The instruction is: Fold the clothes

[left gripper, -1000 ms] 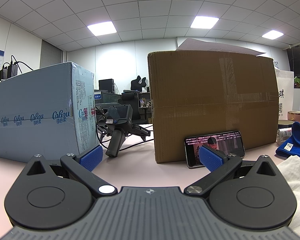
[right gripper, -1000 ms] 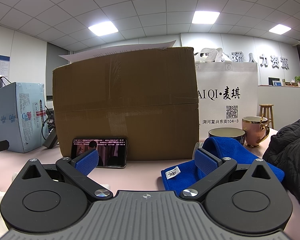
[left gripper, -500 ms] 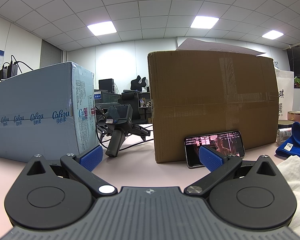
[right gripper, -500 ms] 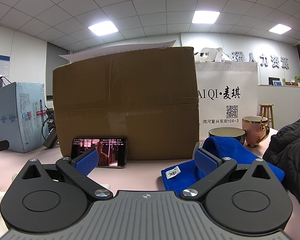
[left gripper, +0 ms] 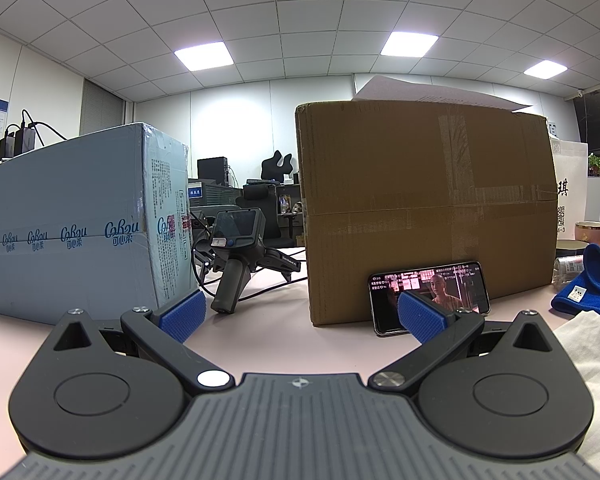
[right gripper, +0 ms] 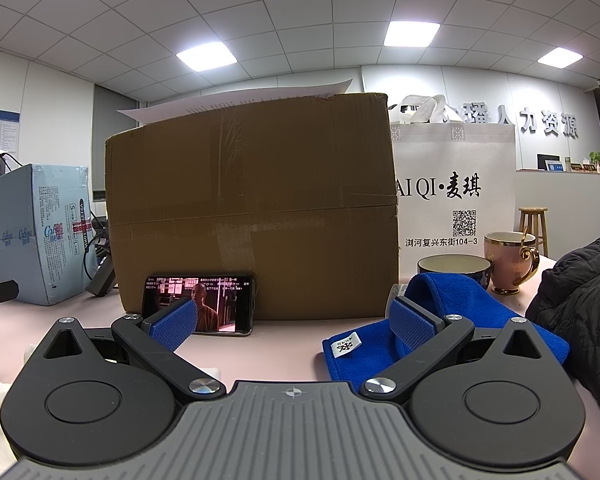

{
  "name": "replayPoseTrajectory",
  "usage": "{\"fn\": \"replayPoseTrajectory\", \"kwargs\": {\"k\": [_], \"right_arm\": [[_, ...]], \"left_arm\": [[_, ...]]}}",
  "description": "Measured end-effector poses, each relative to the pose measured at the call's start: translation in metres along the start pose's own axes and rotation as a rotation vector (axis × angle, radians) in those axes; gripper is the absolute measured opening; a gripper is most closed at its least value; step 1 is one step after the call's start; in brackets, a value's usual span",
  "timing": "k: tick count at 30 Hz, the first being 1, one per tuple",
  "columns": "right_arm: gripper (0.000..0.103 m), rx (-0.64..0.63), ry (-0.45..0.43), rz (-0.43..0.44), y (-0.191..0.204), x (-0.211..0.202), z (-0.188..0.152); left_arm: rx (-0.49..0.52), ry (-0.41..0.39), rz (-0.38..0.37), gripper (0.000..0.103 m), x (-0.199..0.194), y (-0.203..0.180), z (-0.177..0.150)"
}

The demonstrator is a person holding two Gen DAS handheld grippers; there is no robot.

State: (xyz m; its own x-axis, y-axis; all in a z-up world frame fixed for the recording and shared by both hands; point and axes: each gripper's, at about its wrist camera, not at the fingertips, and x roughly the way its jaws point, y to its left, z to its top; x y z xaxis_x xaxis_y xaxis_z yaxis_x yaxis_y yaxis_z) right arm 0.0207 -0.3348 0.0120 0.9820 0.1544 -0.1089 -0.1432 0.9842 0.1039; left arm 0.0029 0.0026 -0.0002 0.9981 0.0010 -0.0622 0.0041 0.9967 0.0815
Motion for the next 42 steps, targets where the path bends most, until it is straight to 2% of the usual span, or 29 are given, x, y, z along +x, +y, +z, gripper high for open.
{"fn": "replayPoseTrajectory", "kwargs": {"k": [22, 28, 33, 38, 42], "right_arm": [[0.103, -0.001, -0.001, 0.0, 0.001, 0.0, -0.001], [0.103, -0.008, -0.019, 0.005, 0.002, -0.003, 0.0], [0.103, -0.012, -0.057, 0.047, 0.004, -0.011, 0.0], [0.103, -0.037, -0.081, 0.058, 0.008, -0.016, 0.0], [0.103, -0.035, -0.077, 0.056, 0.006, -0.016, 0.001]], "left_arm": [[0.0, 0.0, 0.001, 0.103, 0.001, -0.001, 0.0], [-0.022, -0.03, 0.002, 0.103, -0.005, 0.002, 0.001], [-0.05, -0.06, -0.014, 0.103, -0.011, 0.006, 0.002], [-0.009, -0.108, -0.032, 0.103, -0.02, -0.001, 0.004], [0.038, -0.11, -0.05, 0.103, -0.023, -0.005, 0.01]]}}
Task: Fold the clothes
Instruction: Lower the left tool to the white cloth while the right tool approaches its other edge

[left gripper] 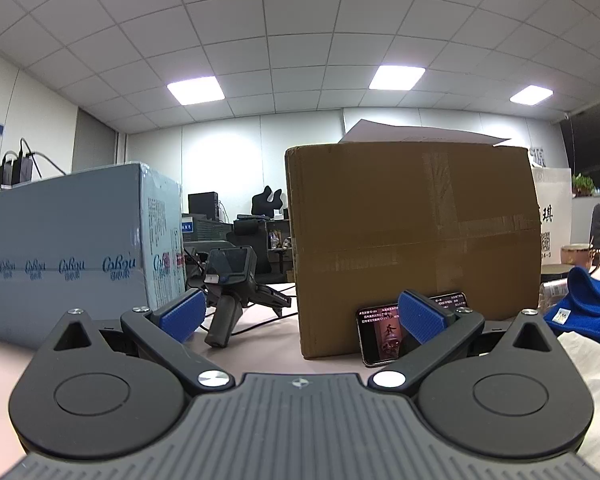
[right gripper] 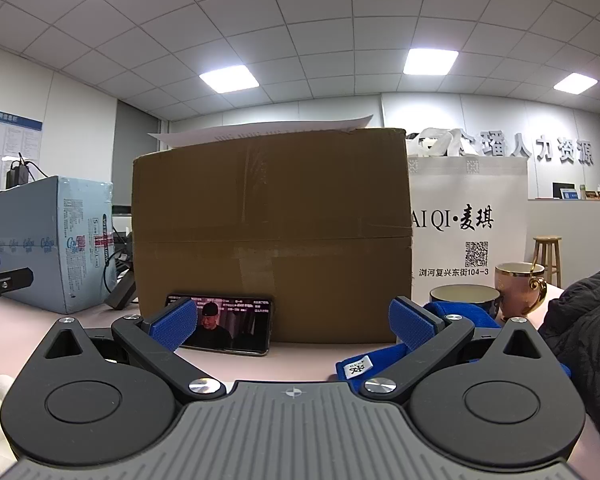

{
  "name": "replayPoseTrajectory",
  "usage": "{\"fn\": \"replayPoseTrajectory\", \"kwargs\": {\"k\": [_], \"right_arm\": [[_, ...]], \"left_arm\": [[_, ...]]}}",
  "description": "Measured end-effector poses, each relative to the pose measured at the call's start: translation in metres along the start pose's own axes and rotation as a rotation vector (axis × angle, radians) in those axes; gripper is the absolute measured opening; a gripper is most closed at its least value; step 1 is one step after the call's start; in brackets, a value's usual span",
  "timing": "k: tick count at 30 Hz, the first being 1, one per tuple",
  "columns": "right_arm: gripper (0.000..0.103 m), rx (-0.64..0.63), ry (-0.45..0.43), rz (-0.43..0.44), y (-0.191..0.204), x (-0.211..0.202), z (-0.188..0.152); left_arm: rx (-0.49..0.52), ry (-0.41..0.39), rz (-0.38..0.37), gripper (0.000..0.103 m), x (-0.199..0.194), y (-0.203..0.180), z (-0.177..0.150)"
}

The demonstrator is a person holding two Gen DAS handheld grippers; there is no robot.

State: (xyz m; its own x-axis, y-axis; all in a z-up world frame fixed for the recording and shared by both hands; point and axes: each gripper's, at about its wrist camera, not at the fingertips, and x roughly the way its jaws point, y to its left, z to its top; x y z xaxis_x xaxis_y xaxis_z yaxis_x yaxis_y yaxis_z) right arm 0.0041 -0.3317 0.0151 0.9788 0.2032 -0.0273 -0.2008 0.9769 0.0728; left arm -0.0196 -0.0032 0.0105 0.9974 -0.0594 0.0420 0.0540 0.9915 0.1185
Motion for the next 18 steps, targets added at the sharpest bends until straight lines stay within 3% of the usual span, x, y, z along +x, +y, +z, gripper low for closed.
{"fn": "replayPoseTrajectory", "kwargs": {"k": [4, 9, 15, 18], "right_arm": [[0.103, 0.004, 0.018, 0.023, -0.001, 0.0, 0.001], [0.103, 0.026, 0.078, 0.085, 0.003, -0.004, 0.006], [0.103, 0.192, 0.285, 0.181, -0.004, -0.018, 0.001], [0.103, 0.232, 0.356, 0.207, -0.004, -0.022, -0.002]], "left_arm": [[0.008, -0.001, 0.003, 0.103, -0.007, 0.005, 0.011], [-0.136, 0.087, -0.034, 0.103, -0.022, 0.025, 0.017], [-0.288, 0.405, -0.167, 0.103, -0.029, 0.04, 0.01], [-0.344, 0.511, -0.229, 0.103, -0.036, 0.041, 0.002]]}}
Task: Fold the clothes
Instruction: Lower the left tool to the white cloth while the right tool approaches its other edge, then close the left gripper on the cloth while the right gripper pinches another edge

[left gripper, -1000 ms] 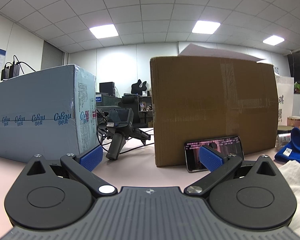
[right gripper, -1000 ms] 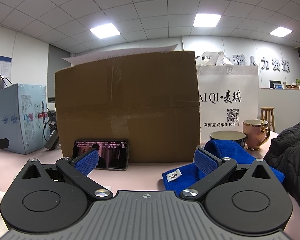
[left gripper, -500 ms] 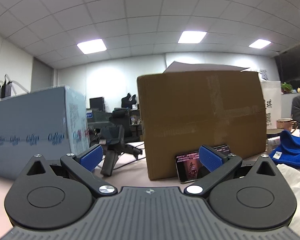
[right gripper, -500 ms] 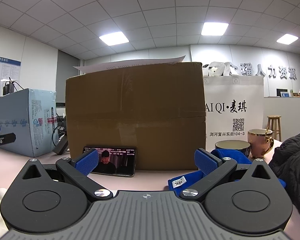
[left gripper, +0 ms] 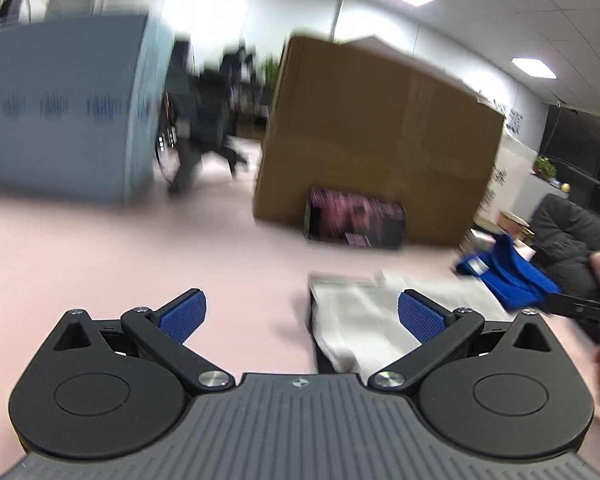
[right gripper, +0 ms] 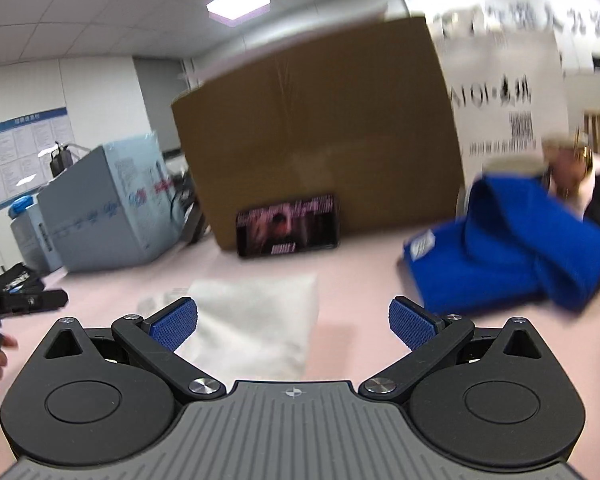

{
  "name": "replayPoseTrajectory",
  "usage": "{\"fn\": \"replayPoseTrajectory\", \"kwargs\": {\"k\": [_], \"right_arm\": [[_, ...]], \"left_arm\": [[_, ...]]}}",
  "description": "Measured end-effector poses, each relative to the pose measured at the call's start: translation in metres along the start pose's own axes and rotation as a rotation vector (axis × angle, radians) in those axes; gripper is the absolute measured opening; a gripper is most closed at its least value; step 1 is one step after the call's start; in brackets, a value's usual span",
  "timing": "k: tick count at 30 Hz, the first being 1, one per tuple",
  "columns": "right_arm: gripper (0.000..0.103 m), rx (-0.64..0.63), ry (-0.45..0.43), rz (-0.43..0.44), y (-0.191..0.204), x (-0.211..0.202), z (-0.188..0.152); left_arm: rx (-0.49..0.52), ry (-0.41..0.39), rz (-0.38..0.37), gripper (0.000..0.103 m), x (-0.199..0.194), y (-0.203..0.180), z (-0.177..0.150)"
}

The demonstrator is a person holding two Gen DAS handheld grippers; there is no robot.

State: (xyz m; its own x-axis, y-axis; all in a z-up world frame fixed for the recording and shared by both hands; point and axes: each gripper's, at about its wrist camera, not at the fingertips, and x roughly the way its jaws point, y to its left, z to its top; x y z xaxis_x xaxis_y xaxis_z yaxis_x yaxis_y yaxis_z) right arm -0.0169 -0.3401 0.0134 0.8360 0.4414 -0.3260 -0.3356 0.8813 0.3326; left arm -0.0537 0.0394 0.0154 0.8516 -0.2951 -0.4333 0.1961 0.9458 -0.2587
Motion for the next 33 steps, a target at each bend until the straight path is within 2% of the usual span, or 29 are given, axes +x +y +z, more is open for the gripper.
{"fn": "replayPoseTrajectory", "kwargs": {"k": [5, 7, 9, 14, 18, 22, 24, 26, 27, 29, 30, 33], "right_arm": [[0.103, 0.05, 0.087, 0.027, -0.003, 0.006, -0.003], [0.103, 0.082, 0.115, 0.037, -0.008, 0.013, -0.002], [0.103, 0.117, 0.142, 0.044, -0.013, 0.021, -0.002], [0.103, 0.208, 0.208, 0.062, -0.026, 0.047, -0.001], [0.103, 0.231, 0.209, 0.072, -0.027, 0.062, 0.003], [0.102, 0.194, 0.219, 0.083, -0.022, 0.077, 0.005], [0.096, 0.166, 0.227, 0.076, -0.018, 0.083, 0.007], [0.077, 0.145, 0.231, 0.07, -0.014, 0.09, 0.008], [0.072, 0.136, 0.232, 0.074, -0.013, 0.092, 0.006], [0.048, 0.117, 0.233, 0.082, -0.01, 0.094, 0.004], [0.045, 0.106, 0.227, 0.086, -0.008, 0.092, 0.004], [0.026, 0.064, 0.197, 0.087, -0.001, 0.084, 0.006]], "left_arm": [[-0.02, 0.098, -0.041, 0.103, -0.012, -0.006, -0.03], [-0.063, 0.137, -0.054, 0.103, -0.02, -0.007, -0.041], [-0.156, 0.158, -0.047, 0.103, -0.036, -0.004, -0.056], [-0.229, 0.131, -0.1, 0.103, -0.054, -0.01, -0.074], [-0.231, 0.134, -0.138, 0.102, -0.038, -0.022, -0.07], [-0.267, 0.131, -0.178, 0.094, -0.019, -0.027, -0.065], [-0.257, 0.126, -0.174, 0.09, -0.011, -0.03, -0.063], [-0.237, 0.123, -0.158, 0.08, -0.008, -0.033, -0.063], [-0.219, 0.123, -0.15, 0.079, -0.008, -0.035, -0.062], [-0.178, 0.126, -0.135, 0.07, -0.007, -0.039, -0.062], [-0.159, 0.127, -0.127, 0.067, -0.007, -0.041, -0.061], [-0.135, 0.123, -0.118, 0.052, -0.007, -0.044, -0.06]]}}
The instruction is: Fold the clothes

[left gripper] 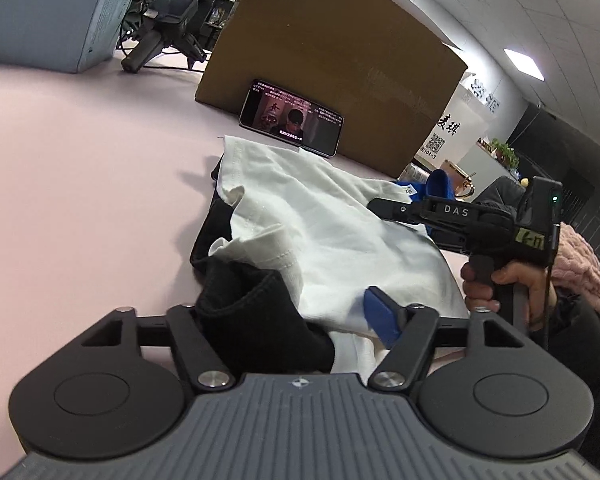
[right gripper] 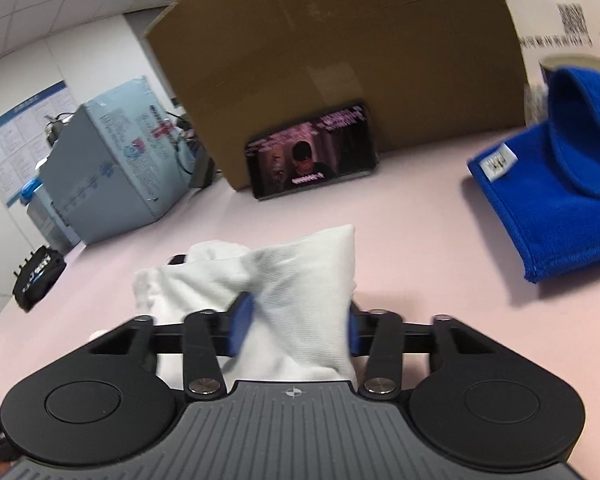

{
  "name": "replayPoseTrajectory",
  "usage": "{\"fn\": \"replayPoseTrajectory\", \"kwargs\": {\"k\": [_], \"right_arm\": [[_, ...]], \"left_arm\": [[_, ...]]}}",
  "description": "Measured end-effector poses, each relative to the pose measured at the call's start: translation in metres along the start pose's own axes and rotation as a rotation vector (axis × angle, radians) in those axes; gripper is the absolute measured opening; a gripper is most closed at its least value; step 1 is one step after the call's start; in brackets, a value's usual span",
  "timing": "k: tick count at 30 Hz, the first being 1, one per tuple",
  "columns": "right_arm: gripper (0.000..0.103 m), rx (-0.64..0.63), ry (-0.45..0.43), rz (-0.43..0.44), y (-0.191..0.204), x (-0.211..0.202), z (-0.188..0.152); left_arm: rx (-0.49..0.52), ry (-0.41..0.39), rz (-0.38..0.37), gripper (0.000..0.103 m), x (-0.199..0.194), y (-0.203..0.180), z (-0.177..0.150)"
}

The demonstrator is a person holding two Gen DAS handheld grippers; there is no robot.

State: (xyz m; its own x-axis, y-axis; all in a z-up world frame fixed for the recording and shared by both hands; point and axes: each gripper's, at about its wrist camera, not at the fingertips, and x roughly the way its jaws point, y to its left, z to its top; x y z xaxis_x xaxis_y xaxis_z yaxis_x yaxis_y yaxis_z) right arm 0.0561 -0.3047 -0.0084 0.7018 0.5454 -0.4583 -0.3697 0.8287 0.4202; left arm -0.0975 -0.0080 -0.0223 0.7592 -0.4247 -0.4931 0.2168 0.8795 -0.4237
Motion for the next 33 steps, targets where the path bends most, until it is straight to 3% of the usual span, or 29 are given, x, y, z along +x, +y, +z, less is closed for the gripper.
{"fn": "replayPoseTrajectory", "kwargs": {"k": [1, 5, 13, 17, 22, 28, 33], "right_arm": [[0.019, -0.016, -0.016, -0.003, 0.003, -0.004, 0.001], [0.015, -0.057, -0.082, 0.013, 0.013, -0.023, 0.005], [0.014, -0.227, -0.261, -0.088, 0.032, -0.086, 0.018], [0.014, -0.297, -0.371, -0.188, 0.03, -0.131, 0.03], [0.014, -0.277, -0.533, -0.282, 0.008, -0.189, 0.049], [0.014, -0.26, -0.694, -0.473, -0.03, -0.266, 0.07], [0.014, -0.308, -0.736, -0.731, -0.063, -0.32, 0.078]], "left_arm": [[0.006, -0.003, 0.003, 0.045, 0.0, -0.001, 0.0], [0.037, -0.018, -0.005, 0.022, -0.003, -0.007, 0.005], [0.131, -0.07, -0.126, 0.017, -0.001, -0.046, 0.018], [0.199, -0.145, -0.202, 0.017, 0.005, -0.08, 0.028], [0.352, -0.293, -0.294, 0.017, 0.01, -0.145, 0.048], [0.46, -0.409, -0.427, 0.017, 0.033, -0.224, 0.064], [0.466, -0.435, -0.537, 0.017, 0.073, -0.287, 0.058]]}}
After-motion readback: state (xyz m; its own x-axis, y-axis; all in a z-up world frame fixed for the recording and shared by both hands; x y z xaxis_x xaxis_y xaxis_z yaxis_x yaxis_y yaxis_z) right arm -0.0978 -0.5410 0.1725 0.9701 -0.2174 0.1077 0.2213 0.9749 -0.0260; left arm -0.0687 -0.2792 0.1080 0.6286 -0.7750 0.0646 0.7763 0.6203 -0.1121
